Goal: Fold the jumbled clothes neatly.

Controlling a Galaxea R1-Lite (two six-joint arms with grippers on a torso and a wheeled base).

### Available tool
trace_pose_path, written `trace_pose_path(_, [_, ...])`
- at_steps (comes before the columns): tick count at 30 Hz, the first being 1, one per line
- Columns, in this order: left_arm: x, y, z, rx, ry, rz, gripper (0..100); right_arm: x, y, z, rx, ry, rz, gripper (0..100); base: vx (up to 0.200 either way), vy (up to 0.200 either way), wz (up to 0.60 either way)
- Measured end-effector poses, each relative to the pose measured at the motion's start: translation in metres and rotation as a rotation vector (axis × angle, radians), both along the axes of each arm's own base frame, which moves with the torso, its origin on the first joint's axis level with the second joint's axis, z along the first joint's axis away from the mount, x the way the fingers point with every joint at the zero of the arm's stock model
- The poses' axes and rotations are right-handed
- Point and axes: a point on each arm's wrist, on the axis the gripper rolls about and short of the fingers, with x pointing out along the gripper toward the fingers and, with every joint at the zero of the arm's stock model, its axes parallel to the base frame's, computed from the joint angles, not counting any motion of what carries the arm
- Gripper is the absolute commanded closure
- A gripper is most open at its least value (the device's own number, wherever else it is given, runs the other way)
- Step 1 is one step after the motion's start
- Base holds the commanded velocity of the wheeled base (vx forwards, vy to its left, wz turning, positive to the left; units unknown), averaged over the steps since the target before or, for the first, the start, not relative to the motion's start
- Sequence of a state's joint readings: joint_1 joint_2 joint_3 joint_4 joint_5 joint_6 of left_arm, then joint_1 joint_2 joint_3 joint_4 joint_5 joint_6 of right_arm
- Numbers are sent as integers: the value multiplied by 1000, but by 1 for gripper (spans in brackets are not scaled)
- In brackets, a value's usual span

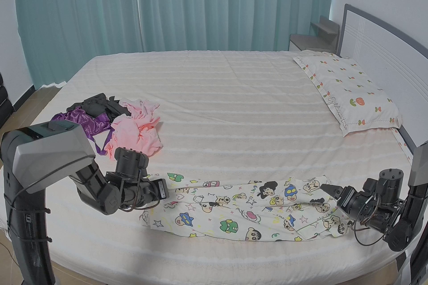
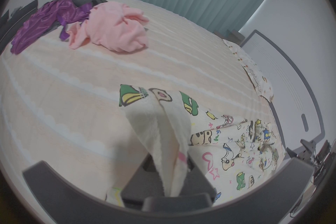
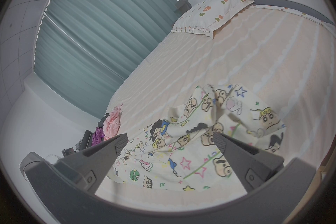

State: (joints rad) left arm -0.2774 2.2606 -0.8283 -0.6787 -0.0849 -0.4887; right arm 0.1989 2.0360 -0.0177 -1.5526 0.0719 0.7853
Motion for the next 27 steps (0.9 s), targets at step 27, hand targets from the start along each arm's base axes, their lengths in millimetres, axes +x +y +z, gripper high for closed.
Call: trace_pose_path(27, [-22, 139, 92, 123, 91, 265, 100, 0, -3, 1, 8, -5, -15, 0, 0, 0, 0])
